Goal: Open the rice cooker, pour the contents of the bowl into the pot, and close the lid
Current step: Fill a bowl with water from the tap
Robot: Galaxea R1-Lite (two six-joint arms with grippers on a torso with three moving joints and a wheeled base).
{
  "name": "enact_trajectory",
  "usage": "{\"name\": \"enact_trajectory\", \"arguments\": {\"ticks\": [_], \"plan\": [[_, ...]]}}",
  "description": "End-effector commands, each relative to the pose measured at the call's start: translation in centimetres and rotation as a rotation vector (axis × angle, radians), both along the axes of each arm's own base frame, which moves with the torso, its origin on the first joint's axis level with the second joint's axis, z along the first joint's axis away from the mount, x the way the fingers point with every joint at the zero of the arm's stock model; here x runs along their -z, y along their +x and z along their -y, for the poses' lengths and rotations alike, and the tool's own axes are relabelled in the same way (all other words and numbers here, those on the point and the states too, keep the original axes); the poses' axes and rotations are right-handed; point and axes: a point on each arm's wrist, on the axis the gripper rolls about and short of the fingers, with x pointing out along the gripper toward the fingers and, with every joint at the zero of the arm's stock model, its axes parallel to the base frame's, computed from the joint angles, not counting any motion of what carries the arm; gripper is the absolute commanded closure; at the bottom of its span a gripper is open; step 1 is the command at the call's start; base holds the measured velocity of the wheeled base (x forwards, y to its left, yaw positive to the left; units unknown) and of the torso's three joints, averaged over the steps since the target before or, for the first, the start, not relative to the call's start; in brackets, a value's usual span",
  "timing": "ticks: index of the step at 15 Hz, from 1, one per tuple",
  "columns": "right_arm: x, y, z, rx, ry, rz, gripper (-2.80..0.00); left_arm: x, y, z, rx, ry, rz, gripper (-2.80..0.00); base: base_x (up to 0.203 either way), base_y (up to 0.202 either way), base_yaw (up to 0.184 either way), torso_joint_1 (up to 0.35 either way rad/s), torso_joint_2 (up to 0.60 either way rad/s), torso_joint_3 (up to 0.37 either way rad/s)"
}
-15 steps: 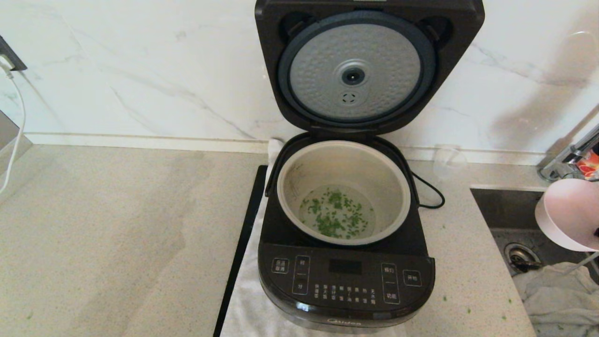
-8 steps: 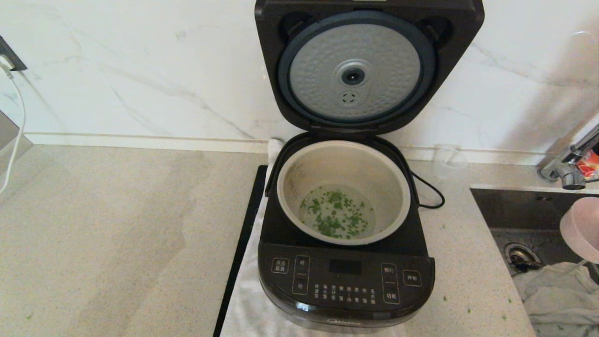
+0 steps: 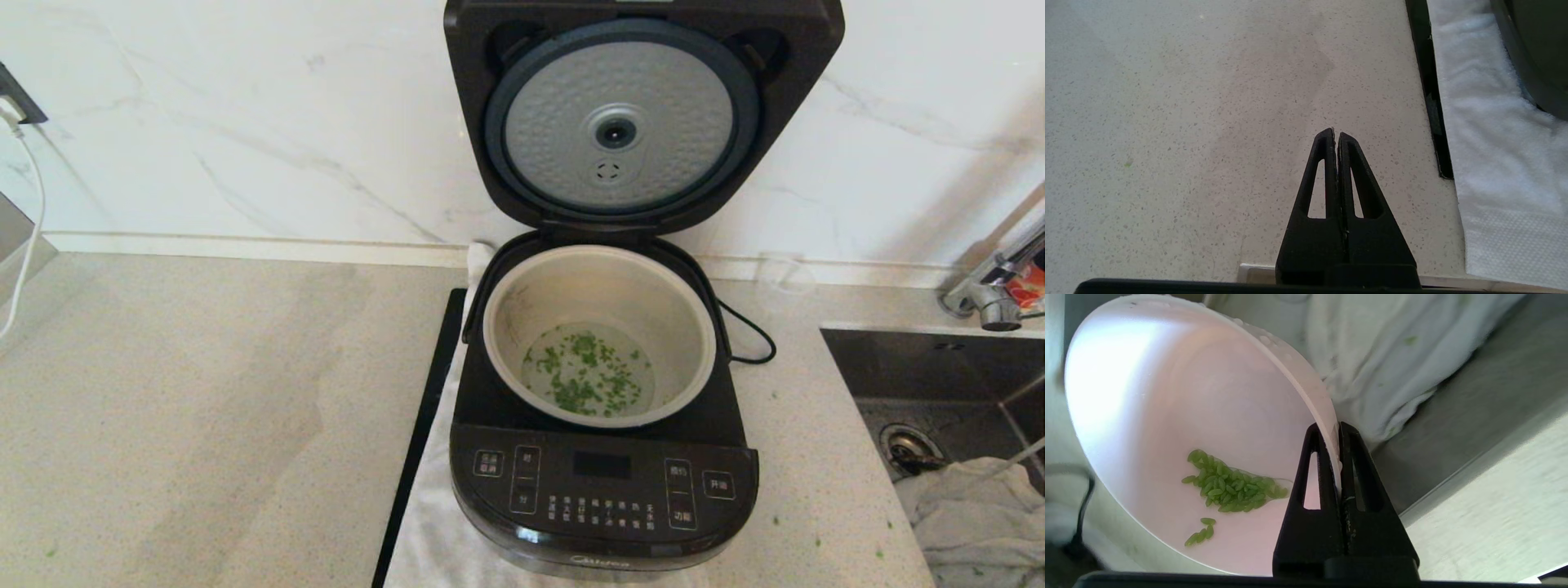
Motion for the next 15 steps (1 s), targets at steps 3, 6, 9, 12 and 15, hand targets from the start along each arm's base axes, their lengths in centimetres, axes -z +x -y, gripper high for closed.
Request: {"name": "enact_trajectory", "arguments": {"ticks": [3, 6, 9, 12, 15], "plan": [[2.6, -0.6, 3.4, 0.056, 0.051, -0.014, 0.00, 0.0, 0.0, 0.0, 0.000, 0.001, 0.001, 0.00, 0.000, 0.000, 0.000, 0.000, 0.00, 0.000], [2.8, -0.2, 4.3, 0.050, 0.049, 0.001, 0.00, 0.0, 0.0, 0.0, 0.000, 0.001, 0.001, 0.00, 0.000, 0.000, 0.000, 0.000, 0.00, 0.000], [2.9, 0.3, 5.4, 0.057, 0.044, 0.010, 0.00, 0.0, 0.0, 0.0, 0.000, 0.001, 0.001, 0.00, 0.000, 0.000, 0.000, 0.000, 0.00, 0.000], [3.1, 0.8, 6.5, 0.058, 0.032, 0.017, 0.00, 0.0, 0.0, 0.0, 0.000, 0.001, 0.001, 0.00, 0.000, 0.000, 0.000, 0.000, 0.00, 0.000], [2.7, 2.0, 7.2, 0.071, 0.034, 0.037, 0.00, 0.0, 0.0, 0.0, 0.000, 0.001, 0.001, 0.00, 0.000, 0.000, 0.000, 0.000, 0.00, 0.000]]}}
